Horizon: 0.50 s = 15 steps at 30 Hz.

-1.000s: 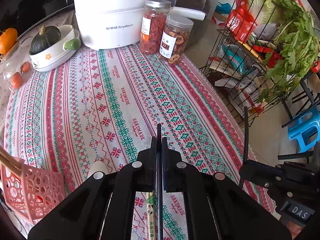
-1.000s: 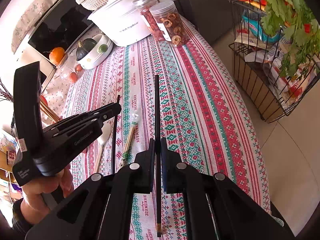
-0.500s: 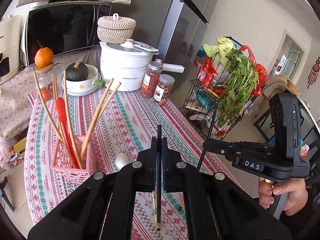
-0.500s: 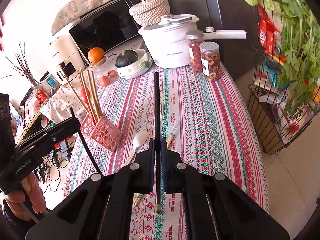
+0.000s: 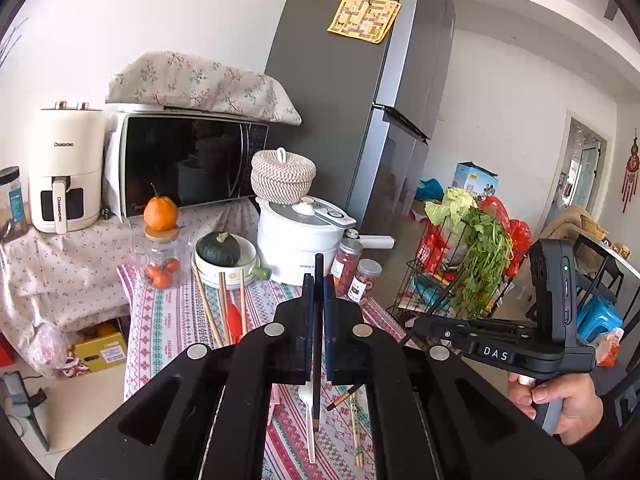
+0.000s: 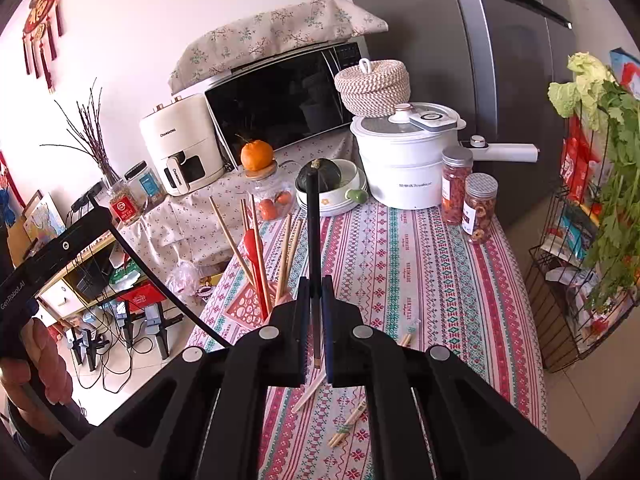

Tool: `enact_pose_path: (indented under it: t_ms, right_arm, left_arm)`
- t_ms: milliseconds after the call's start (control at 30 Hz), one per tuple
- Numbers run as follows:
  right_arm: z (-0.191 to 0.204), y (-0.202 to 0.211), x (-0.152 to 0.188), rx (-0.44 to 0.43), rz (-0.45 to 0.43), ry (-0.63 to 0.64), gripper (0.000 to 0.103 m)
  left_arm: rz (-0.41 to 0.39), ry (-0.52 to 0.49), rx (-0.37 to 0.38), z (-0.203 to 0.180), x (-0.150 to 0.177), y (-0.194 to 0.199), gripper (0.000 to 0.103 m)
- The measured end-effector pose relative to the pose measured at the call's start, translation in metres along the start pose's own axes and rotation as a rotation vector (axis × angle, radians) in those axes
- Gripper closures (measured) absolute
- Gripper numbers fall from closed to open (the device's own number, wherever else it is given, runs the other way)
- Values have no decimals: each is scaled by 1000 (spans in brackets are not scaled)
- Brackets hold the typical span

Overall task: Organize utensils
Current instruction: 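Carry both chopsticks over the pink basket and open both tools to drop them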

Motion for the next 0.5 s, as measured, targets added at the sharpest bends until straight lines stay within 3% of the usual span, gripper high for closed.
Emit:
enact_pose_path:
  t_ms: [333,500]
  right_arm:
    - [45,1,-32,-73,-92,24,97]
    - [55,-11,-39,-93,-109,19,97]
  left_arm:
    - [-145,-40,-128,32,-34,17,100]
    - [-120,-55,-172,47,-25,-7,100]
Point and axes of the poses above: each gripper's, at about its wrist camera, not at the fingertips, and y roughly against the way its jaws point, z to its left, x to its underside, the point moved 10 cm from there along -y, roughly the way its jaws point, and after that the axes turned 2 degrees about z, right-handed, at the moved point
